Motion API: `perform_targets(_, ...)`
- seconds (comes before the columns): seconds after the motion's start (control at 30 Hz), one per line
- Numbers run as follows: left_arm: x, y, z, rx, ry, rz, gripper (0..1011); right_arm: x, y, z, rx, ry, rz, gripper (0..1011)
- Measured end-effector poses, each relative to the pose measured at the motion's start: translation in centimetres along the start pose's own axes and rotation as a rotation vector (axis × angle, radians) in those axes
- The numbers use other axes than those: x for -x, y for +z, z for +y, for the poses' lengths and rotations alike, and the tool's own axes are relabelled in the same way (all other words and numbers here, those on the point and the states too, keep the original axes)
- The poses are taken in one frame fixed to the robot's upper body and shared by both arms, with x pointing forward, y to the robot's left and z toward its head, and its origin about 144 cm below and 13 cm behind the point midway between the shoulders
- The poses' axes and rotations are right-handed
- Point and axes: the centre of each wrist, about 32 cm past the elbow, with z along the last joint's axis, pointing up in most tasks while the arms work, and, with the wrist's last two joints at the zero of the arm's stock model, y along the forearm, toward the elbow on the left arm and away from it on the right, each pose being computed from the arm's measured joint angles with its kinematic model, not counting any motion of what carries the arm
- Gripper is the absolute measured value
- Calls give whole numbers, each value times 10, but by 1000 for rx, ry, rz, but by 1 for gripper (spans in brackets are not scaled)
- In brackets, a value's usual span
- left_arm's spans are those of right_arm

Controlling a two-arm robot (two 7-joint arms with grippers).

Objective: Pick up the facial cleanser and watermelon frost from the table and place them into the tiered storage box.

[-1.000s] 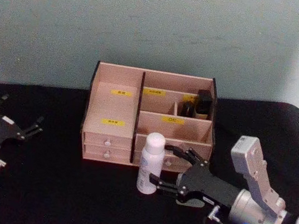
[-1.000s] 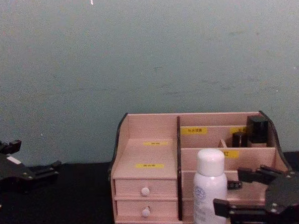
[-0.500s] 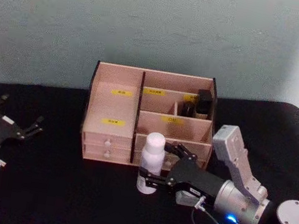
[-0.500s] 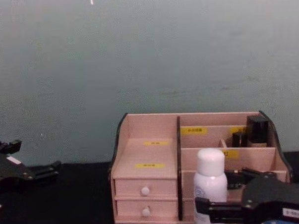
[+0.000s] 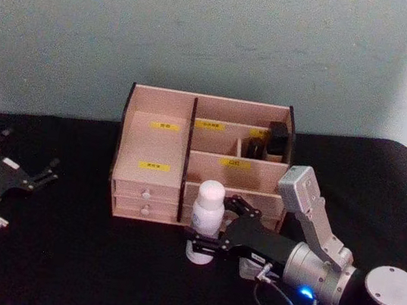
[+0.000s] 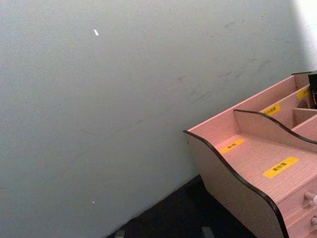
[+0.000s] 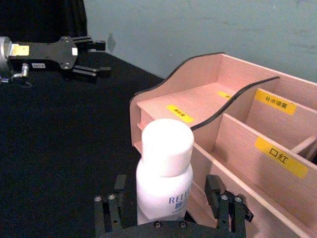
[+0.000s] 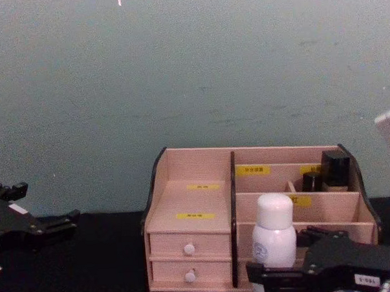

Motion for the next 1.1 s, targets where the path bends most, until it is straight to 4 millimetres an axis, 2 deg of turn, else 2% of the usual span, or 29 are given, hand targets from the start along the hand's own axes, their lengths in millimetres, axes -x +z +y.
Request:
perform_targets(0.8,0,0,0,0,0,0,1001,-2,0,1,8,-2,13,997)
perform_targets(0.97,0,0,0,0,0,0,1001,-2,0,1,7,-2,13,909)
perform_targets(1.1,0,0,0,0,0,0,1001,-1,0,0,7,-1,13,791)
